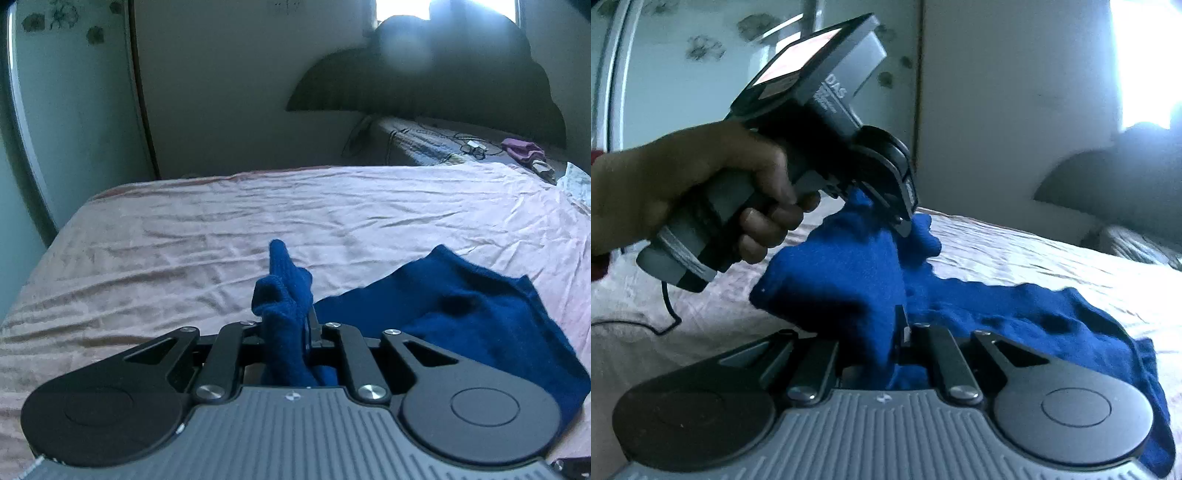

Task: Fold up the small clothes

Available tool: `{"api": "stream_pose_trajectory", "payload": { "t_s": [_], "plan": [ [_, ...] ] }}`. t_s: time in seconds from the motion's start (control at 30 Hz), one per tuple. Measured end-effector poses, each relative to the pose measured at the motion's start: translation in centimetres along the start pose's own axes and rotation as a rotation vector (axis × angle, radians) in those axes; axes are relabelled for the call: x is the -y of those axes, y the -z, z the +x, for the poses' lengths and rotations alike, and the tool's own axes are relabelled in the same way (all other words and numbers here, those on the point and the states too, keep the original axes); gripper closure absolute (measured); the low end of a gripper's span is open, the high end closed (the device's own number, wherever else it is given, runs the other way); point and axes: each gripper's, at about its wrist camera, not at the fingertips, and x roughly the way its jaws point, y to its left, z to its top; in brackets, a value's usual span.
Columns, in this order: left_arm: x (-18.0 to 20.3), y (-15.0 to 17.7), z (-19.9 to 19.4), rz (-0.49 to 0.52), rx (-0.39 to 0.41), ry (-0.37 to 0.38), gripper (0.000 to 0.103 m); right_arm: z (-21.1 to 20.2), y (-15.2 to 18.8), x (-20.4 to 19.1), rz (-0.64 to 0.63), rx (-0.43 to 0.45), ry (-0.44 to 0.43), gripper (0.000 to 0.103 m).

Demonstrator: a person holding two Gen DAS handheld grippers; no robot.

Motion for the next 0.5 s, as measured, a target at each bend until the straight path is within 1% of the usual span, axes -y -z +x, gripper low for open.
{"api": "stream_pose_trajectory", "payload": {
  "t_s": [0.13, 0.4, 0.5],
  "plan": [
    [2.3, -0.7, 0.0, 0.009, 0.012, 0.018, 0.090, -0.7, 0.5, 2.0, 0.068, 0.014, 0.010, 0.095],
    [7.9, -2.0, 0.7, 0.070, 0.022, 0.056, 0.090, -2.2, 1.7, 6.2, 0.197, 0.017, 0.025, 0.095],
    [9.9, -2.2, 1.3, 0.083, 0.026, 0.071, 0.090, -3.0, 2.2, 7.4, 0.214, 0.016, 0.049, 0.095]
  ]
}}
